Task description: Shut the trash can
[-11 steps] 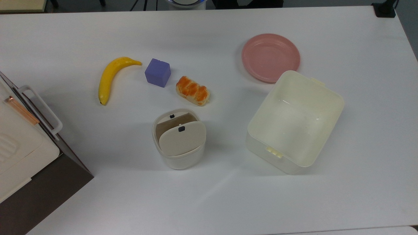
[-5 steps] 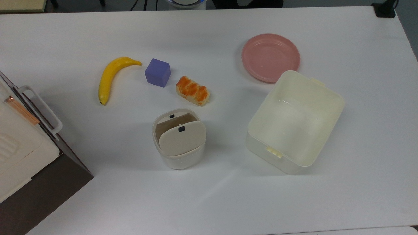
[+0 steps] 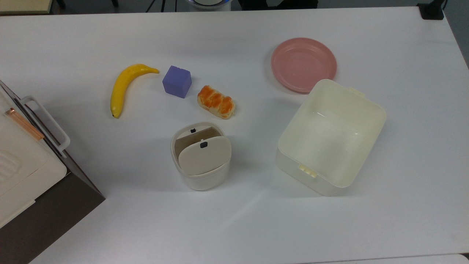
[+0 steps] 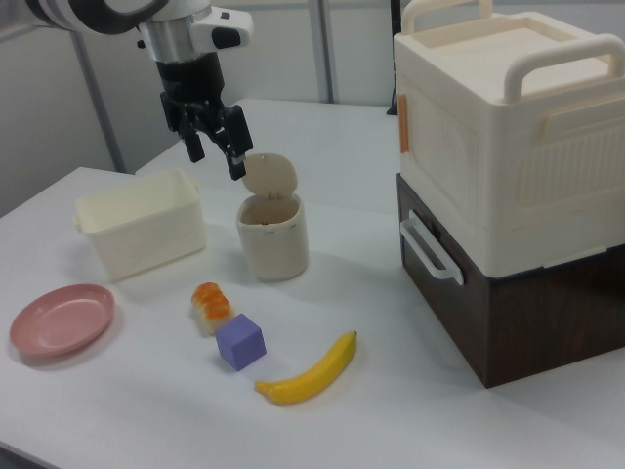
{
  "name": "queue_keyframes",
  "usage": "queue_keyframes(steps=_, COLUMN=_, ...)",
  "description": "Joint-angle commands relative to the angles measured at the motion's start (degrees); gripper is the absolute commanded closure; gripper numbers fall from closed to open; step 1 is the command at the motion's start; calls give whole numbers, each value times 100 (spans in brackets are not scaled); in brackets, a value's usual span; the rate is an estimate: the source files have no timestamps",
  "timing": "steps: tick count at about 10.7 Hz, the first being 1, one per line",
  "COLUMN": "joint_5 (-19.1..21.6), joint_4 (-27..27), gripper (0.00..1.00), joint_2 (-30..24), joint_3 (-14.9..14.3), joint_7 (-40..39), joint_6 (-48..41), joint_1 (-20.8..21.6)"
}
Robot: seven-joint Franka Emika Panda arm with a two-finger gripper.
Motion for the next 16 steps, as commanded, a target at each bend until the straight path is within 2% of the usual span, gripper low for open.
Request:
queue_keyframes(steps=1, joint_5=79, joint_4=-67, gripper=0, joint_2=-49, joint_3=-42, joint_7=-62, joint_6=60, joint_1=88)
queue_keyframes(steps=11, joint_5=71, joint_4=-67, gripper=0, joint_2=-58, joint_3=-50, joint_7=-439, joint_6=-71, joint_1=45)
queue_keyframes(steps=12, joint_5=71, joint_4=-76, gripper=9, joint_2=-58, joint_3=-59, joint_7=-936, joint_6=-141, joint_1=53)
queue_keyframes(steps=13, joint_5=97, joint_4=-76, gripper=77, joint_2=-49, joint_3=-50, joint_7=-1410, joint_6=-116, joint_1=62)
queue_keyframes(steps=14, joint_5=132, joint_4=-67, gripper=100, joint_2=29, joint_3=-50, joint_7=-1520, joint_6=-90, joint_1=79)
queue_keyframes(steps=16, joint_5=44, joint_4=-67, gripper=100, joint_2=170, joint_3=-15, joint_7=-1774, joint_6=-116, joint_1=132)
